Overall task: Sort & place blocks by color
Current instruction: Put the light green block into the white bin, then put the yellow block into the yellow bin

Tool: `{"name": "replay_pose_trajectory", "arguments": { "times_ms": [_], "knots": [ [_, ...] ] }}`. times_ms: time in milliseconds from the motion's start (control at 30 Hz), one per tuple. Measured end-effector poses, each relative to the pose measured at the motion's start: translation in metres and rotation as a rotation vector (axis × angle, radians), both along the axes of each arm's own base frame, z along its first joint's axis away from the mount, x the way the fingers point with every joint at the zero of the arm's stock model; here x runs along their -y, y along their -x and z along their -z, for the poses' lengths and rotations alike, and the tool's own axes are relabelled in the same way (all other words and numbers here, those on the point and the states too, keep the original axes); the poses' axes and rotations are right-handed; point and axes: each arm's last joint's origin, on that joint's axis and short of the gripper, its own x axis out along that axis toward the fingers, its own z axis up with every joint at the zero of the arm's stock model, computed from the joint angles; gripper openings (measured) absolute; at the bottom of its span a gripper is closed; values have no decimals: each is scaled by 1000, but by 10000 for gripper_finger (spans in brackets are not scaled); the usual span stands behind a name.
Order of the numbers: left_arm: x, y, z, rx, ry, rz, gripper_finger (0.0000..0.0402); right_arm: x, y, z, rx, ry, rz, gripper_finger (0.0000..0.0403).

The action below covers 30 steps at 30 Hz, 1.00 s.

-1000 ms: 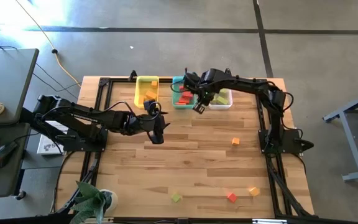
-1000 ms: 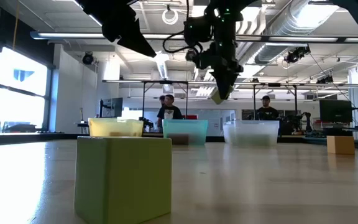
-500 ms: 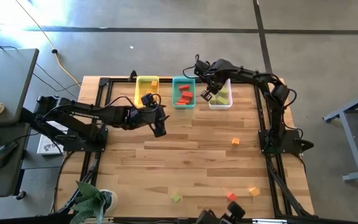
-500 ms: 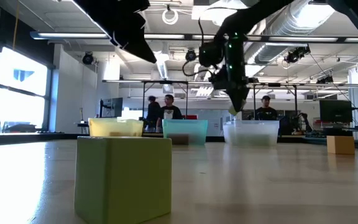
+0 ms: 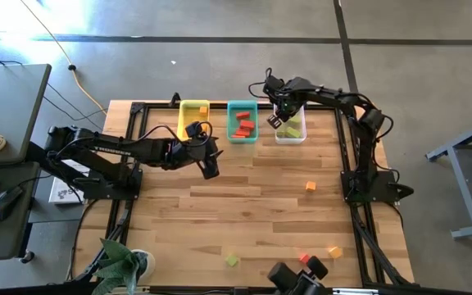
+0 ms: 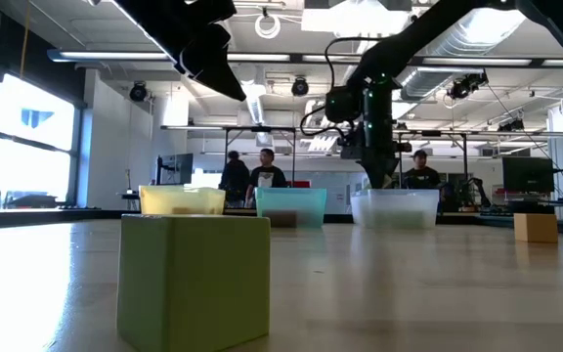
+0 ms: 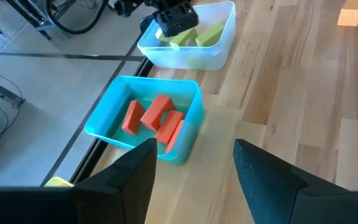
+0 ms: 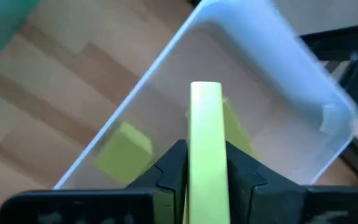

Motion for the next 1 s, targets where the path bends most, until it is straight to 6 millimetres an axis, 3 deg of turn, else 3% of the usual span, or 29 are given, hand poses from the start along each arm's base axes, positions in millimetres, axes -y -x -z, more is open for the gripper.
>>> {"name": "replay_pose_trajectory", "arguments": {
  "times_ms": [400, 633, 833, 1000],
  "knots": [
    [0, 1, 2, -7, 17, -13, 200, 1, 4, 0, -10, -35, -29, 132],
    [0, 2, 2, 13, 45, -36, 200, -11, 4, -22, -47, -154, 19, 140],
    [1, 2, 2, 13, 54, -32, 200, -41, -13, -37, -89, -201, -29, 140],
    [2, 6, 8, -39, 85, -57, 200, -82, -25, -41, -135, -200, -114, 140]
  ]
}}
